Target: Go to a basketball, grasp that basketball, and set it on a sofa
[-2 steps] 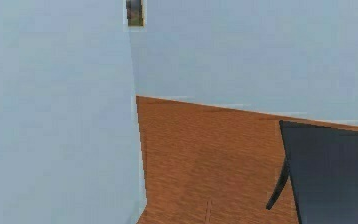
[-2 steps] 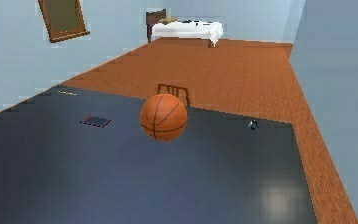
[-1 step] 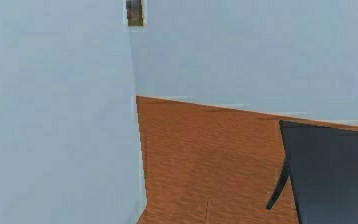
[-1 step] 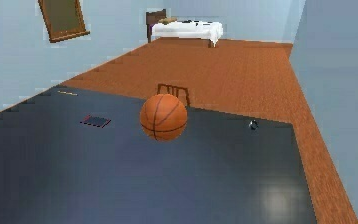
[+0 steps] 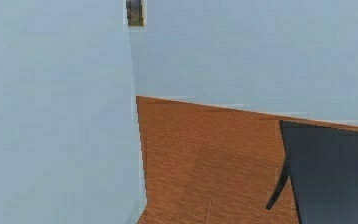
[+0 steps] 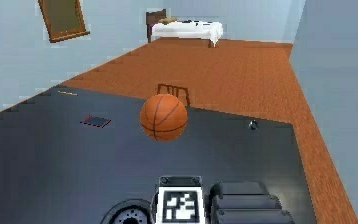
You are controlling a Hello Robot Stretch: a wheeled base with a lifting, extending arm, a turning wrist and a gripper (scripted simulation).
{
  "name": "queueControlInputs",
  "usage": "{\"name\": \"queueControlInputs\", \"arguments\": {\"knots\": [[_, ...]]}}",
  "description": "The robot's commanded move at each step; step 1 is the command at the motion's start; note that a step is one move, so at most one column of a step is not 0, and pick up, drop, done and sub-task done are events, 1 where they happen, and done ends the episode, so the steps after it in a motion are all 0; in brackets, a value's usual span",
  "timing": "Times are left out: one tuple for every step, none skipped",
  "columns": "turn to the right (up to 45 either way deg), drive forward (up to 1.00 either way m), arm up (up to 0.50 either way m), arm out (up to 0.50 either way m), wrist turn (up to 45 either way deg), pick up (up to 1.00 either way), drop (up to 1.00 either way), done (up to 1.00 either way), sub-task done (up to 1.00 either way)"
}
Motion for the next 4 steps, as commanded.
{"name": "queueControlInputs", "arguments": {"knots": [[0.0, 0.00, 0.00, 0.46, 0.0, 0.00, 0.00, 0.00, 0.00], [0.0, 0.00, 0.00, 0.00, 45.0, 0.00, 0.00, 0.00, 0.00], [0.0, 0.00, 0.00, 0.00, 45.0, 0.00, 0.00, 0.00, 0.00], [0.0, 0.00, 0.00, 0.00, 45.0, 0.00, 0.00, 0.00, 0.00]]}}
